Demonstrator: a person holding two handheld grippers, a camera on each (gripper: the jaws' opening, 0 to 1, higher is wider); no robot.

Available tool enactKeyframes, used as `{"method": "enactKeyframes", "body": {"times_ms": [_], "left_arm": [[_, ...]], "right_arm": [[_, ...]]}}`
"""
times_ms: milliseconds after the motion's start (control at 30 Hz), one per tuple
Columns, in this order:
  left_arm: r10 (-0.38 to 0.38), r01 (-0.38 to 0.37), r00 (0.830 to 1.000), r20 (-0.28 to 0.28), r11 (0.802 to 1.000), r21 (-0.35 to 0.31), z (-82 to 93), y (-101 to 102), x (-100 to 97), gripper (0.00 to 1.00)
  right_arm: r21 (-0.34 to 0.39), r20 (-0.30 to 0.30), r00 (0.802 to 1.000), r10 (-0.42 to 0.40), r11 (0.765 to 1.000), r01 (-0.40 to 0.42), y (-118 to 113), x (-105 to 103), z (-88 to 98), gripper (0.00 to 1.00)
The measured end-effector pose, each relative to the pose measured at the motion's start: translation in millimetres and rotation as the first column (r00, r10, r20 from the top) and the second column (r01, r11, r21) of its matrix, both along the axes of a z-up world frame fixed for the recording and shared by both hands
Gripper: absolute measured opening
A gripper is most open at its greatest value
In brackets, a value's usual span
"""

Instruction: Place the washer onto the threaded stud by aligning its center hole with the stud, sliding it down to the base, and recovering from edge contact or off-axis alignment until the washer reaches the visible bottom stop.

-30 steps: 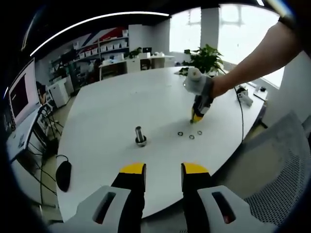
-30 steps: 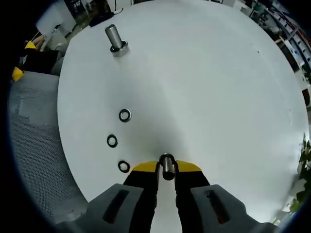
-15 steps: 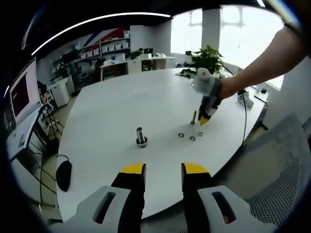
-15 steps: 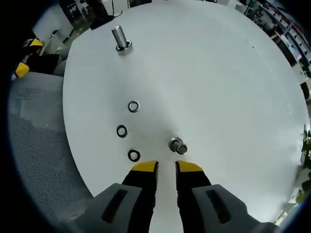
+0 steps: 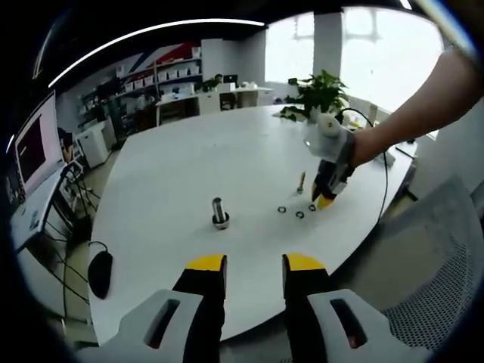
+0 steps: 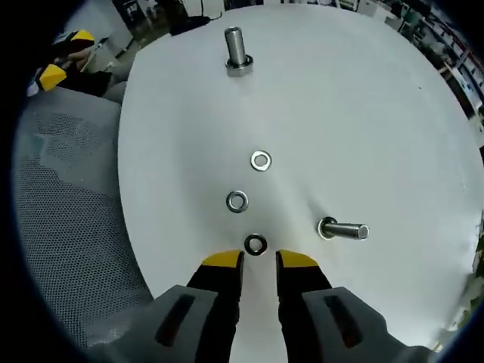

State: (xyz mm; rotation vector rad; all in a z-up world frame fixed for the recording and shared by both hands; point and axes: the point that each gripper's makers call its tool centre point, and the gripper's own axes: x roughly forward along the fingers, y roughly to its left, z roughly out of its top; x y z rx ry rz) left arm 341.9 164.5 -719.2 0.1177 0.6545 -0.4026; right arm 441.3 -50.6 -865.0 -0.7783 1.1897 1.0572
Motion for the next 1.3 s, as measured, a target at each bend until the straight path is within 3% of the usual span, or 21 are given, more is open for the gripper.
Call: {"method": "enactKeyframes", "body": {"times_ms": [300,433,667,1100,1300], "left_arm": [[0.01,-0.01,1.0,0.015,1.0,-0.006,2.9,2,0.8,0.27],[0.011,-0.011,1.0,0.015,1.0,-0.005,2.6,2,0.7,0.28],[0.013,-0.013,1.0,0.017,1.0,-0.006,3.3,2,1.0,0.28],[0.009,-0.009,1.0,0.014,1.0,-0.008,2.9,2,1.0,0.28],[0.007,-0.007,1.0,0.012,1.0,-0.009,2.8,1,0.8,0.28]], "right_arm": [[0.002,0.035,0.999,0.016,1.0,-0.016,4,3,-2.2,0.21],[-0.016,0.064,0.993,0.095,0.995,-0.095,4,1,-2.6,0.2],[0.008,0.089,0.989,0.116,0.993,-0.117,7,-2,-2.6,0.16],[0.053,0.069,0.995,0.069,0.996,-0.073,-5,-1,-1.9,0.18],[0.007,0.067,0.992,0.104,0.994,-0.105,-3,-1,-3.4,0.18]]}}
